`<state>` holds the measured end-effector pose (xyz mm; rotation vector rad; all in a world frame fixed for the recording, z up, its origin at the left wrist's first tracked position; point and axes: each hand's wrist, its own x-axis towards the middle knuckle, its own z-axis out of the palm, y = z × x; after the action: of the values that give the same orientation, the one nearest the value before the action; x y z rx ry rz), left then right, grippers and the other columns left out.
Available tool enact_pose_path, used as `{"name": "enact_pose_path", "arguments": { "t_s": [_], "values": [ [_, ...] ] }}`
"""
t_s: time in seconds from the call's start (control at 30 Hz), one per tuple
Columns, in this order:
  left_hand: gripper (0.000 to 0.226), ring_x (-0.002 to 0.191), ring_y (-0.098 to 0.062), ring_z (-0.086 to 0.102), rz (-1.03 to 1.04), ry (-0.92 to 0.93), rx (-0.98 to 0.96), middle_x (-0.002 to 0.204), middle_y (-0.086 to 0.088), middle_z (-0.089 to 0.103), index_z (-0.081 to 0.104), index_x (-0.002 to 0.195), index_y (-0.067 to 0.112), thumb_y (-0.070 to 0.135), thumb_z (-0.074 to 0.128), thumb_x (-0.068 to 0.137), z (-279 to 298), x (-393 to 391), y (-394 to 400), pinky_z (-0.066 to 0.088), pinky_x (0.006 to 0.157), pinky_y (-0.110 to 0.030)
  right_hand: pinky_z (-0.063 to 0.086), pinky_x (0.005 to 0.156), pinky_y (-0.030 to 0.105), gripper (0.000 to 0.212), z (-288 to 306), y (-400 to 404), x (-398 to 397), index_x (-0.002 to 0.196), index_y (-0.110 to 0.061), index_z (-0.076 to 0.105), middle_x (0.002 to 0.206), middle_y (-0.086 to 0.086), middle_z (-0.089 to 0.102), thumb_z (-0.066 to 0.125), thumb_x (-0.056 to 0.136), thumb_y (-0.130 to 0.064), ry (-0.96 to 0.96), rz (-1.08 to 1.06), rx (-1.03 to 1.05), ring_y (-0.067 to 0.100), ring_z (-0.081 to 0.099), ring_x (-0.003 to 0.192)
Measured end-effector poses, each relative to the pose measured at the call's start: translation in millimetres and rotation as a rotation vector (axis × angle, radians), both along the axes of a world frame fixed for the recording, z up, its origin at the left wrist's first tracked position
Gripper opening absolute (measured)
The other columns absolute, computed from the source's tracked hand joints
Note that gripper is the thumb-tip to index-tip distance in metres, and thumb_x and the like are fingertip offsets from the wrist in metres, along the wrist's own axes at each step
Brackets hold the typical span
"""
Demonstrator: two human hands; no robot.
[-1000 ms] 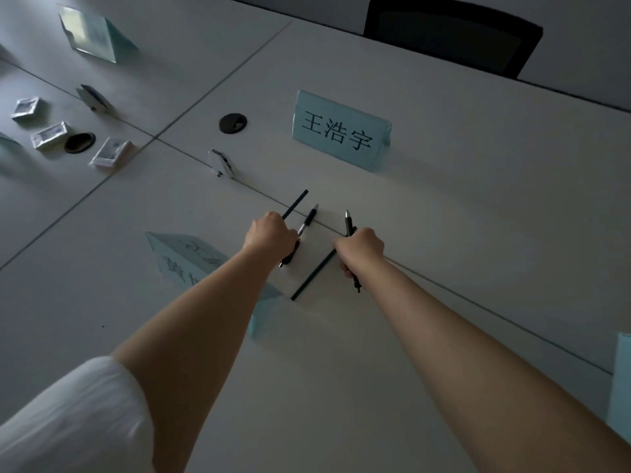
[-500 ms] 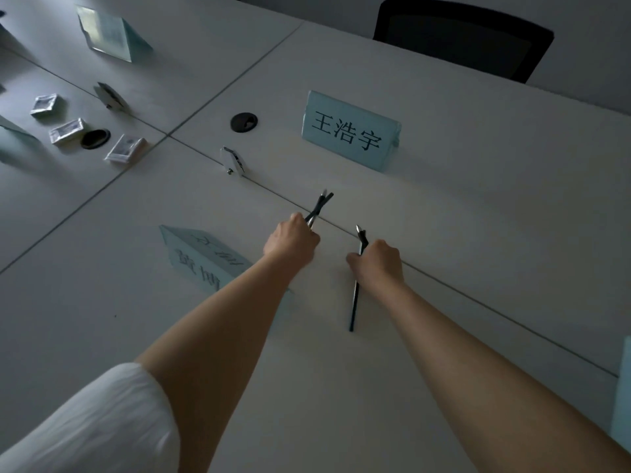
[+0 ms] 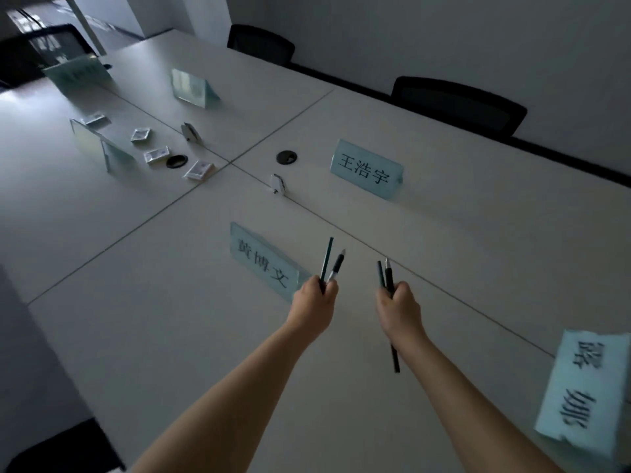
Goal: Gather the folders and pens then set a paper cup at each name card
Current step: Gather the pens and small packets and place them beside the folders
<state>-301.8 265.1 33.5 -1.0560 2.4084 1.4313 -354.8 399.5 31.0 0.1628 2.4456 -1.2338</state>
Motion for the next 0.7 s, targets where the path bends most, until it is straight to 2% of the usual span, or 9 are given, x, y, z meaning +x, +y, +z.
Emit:
{"name": "enact_pose_path", "arguments": {
  "t_s": [0.07, 0.13, 0.23, 0.33, 0.4, 0.47, 0.63, 0.7],
  "values": [
    [0.028, 0.055, -0.028, 0.057, 0.048, 0.03, 0.118, 0.067, -0.008, 0.052, 0.047, 0.082, 0.01, 0.033, 0.042, 0.098, 7, 40, 3, 0.051, 0.059, -0.037, 0.044, 0.057, 0.034, 0.014, 10, 3, 32, 0.088, -0.009, 0.045, 0.078, 0.016, 0.058, 0.043, 0.091, -0.023, -0.027, -0.025, -0.043, 0.03, 0.055, 0.063],
    [0.025, 0.046, -0.022, 0.055, 0.101, 0.062, 0.218, 0.061, -0.006, 0.05, 0.049, 0.086, 0.007, 0.026, 0.039, 0.1, 13, 84, 4, 0.044, 0.052, -0.031, 0.042, 0.049, 0.032, 0.01, 21, 3, 70, 0.087, -0.008, 0.04, 0.072, 0.014, 0.052, 0.039, 0.092, -0.017, -0.072, -0.04, -0.114, 0.025, 0.049, 0.053],
    [0.023, 0.045, -0.021, 0.055, 0.208, 0.109, 0.37, 0.063, -0.009, 0.054, 0.052, 0.104, 0.001, 0.019, 0.038, 0.103, 18, 150, -1, 0.045, 0.045, -0.025, 0.043, 0.046, 0.03, 0.009, 37, -2, 124, 0.087, -0.009, 0.039, 0.069, 0.013, 0.051, 0.036, 0.095, -0.011, -0.136, -0.042, -0.234, 0.022, 0.047, 0.048],
    [0.017, 0.049, -0.019, 0.06, 0.244, 0.102, 0.507, 0.075, -0.01, 0.059, 0.05, 0.111, 0.014, 0.023, 0.037, 0.104, 22, 218, -17, 0.051, 0.049, -0.027, 0.046, 0.05, 0.031, 0.011, 50, -19, 180, 0.088, -0.014, 0.046, 0.07, 0.012, 0.057, 0.039, 0.098, -0.014, -0.193, 0.001, -0.282, 0.021, 0.051, 0.05],
    [0.016, 0.05, -0.02, 0.06, 0.281, 0.121, 0.543, 0.079, -0.011, 0.062, 0.049, 0.109, 0.016, 0.021, 0.035, 0.105, 26, 256, -29, 0.051, 0.051, -0.028, 0.044, 0.048, 0.029, 0.01, 55, -34, 212, 0.091, -0.012, 0.048, 0.067, 0.009, 0.053, 0.04, 0.097, -0.011, -0.22, 0.016, -0.321, 0.02, 0.048, 0.051],
    [0.015, 0.048, -0.019, 0.054, 0.345, 0.175, 0.528, 0.08, -0.01, 0.061, 0.048, 0.106, 0.013, 0.019, 0.034, 0.105, 33, 305, -51, 0.044, 0.047, -0.026, 0.04, 0.047, 0.027, 0.013, 59, -61, 252, 0.091, -0.011, 0.05, 0.064, 0.006, 0.047, 0.038, 0.094, -0.007, -0.238, 0.05, -0.345, 0.018, 0.044, 0.049],
    [0.017, 0.042, -0.011, 0.026, 0.565, 0.256, 0.574, 0.063, -0.003, 0.037, 0.044, 0.092, 0.013, 0.023, 0.038, 0.104, 53, 432, -117, 0.022, 0.039, -0.021, 0.034, 0.046, 0.027, 0.018, 60, -141, 354, 0.085, -0.01, 0.052, 0.064, 0.005, 0.043, 0.037, 0.093, -0.007, -0.316, 0.099, -0.412, 0.016, 0.039, 0.048],
    [0.023, 0.041, -0.01, 0.022, 0.655, 0.271, 0.583, 0.059, 0.0, 0.032, 0.042, 0.084, 0.015, 0.027, 0.039, 0.104, 58, 476, -141, 0.018, 0.039, -0.019, 0.033, 0.045, 0.026, 0.019, 60, -173, 394, 0.083, -0.012, 0.051, 0.062, 0.003, 0.043, 0.037, 0.094, -0.008, -0.348, 0.103, -0.457, 0.015, 0.038, 0.048]
  ]
}}
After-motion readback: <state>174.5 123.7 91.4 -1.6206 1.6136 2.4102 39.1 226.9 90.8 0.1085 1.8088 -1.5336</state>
